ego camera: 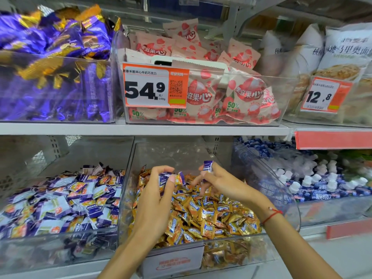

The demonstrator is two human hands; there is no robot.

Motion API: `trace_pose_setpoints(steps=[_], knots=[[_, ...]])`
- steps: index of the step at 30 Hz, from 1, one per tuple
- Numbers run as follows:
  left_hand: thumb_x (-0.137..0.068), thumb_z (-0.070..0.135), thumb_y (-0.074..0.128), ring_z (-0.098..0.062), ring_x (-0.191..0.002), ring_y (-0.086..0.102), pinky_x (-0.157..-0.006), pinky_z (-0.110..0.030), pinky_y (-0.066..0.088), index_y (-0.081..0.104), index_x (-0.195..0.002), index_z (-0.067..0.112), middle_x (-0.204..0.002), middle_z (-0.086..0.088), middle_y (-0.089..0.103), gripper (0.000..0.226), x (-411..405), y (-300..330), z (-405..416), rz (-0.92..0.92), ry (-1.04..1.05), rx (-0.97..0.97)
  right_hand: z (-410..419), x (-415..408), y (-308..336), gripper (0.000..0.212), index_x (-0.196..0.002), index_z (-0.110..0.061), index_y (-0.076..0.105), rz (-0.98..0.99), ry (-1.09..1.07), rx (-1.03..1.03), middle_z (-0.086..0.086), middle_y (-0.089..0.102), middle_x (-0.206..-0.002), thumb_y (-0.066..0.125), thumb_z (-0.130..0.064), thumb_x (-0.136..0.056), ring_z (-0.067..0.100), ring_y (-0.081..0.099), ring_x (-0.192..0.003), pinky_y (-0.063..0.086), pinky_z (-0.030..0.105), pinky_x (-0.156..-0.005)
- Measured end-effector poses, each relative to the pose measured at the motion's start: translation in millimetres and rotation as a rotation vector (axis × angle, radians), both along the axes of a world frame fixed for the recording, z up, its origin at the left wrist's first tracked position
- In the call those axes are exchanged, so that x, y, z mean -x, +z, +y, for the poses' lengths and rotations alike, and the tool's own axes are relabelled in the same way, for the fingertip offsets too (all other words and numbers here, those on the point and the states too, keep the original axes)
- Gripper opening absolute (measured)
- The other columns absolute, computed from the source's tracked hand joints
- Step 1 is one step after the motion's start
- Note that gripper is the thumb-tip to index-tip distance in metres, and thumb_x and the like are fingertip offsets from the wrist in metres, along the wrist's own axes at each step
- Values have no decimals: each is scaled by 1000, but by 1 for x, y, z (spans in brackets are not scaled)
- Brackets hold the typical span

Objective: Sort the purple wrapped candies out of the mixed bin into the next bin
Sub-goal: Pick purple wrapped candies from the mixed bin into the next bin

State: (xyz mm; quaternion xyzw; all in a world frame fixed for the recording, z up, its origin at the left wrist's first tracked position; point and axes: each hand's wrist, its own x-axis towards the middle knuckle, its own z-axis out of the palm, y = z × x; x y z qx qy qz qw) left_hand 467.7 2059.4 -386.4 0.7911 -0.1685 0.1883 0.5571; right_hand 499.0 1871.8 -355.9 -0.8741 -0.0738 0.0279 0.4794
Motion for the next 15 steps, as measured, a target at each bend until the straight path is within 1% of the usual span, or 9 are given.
trace_pose_setpoints(steps=[2,5,7,8,10,11,12,13,15], knots=[[-97,40,42,-17,-56,50,-60,-43,49,48,-109,43,-82,1,62,13,7,8,1,-48,-45,-12,3,7,-7,23,-116,-14,55,-111,-1,56,-7,70,-97,43,-29,-102,9,67,-75,50,28,-64],[-98,37,45,-8,-51,43,-52,-26,40,51,-107,42,-80,14,60,13,30,29,11,-96,-139,28,7,13,-15,24,-105,-17,70,-254,-30,147,-2,72,-87,55,-34,-96,12,67,-79,54,39,-76],[-98,41,46,-15,-58,50,-51,-24,41,52,-105,44,-87,12,61,10,42,40,30,-151,-142,45,18,16,-14,30,-101,-15,69,-298,-25,178,5,67,-76,52,-40,-96,20,60,-67,50,43,-68],[-99,45,45,-19,-65,54,-54,-26,44,52,-106,44,-90,9,60,10,45,44,44,-198,-89,34,27,19,-13,29,-101,-19,67,-313,-19,170,8,61,-72,49,-41,-97,20,54,-62,45,40,-63],[-96,51,42,-20,-69,58,-62,-32,47,50,-106,45,-90,10,61,14,42,46,76,-287,109,-23,49,24,-9,25,-107,-30,61,-309,11,124,17,60,-80,41,-43,-99,26,53,-67,41,38,-64],[-96,49,43,-15,-64,59,-60,-28,46,49,-105,43,-88,12,62,12,37,45,91,-306,230,-45,61,28,-6,27,-109,-32,58,-291,37,117,18,61,-85,37,-44,-100,31,55,-73,43,40,-68],[-99,44,44,-8,-58,57,-56,-22,43,48,-103,41,-82,11,63,7,31,45,105,-307,335,-45,74,32,-2,30,-110,-28,56,-279,72,124,16,58,-82,33,-45,-101,30,53,-72,44,41,-71],[-100,38,44,-4,-52,54,-52,-20,38,47,-103,38,-73,10,61,4,25,46,117,-286,418,-52,86,34,0,33,-109,-23,54,-293,114,134,11,50,-74,30,-44,-102,24,47,-66,42,41,-70],[-101,33,42,-7,-48,50,-52,-29,35,45,-103,34,-63,8,55,4,13,46,138,-220,526,-138,114,35,5,32,-107,-19,51,-364,176,170,-3,41,-69,29,-42,-103,8,38,-60,35,36,-65]])
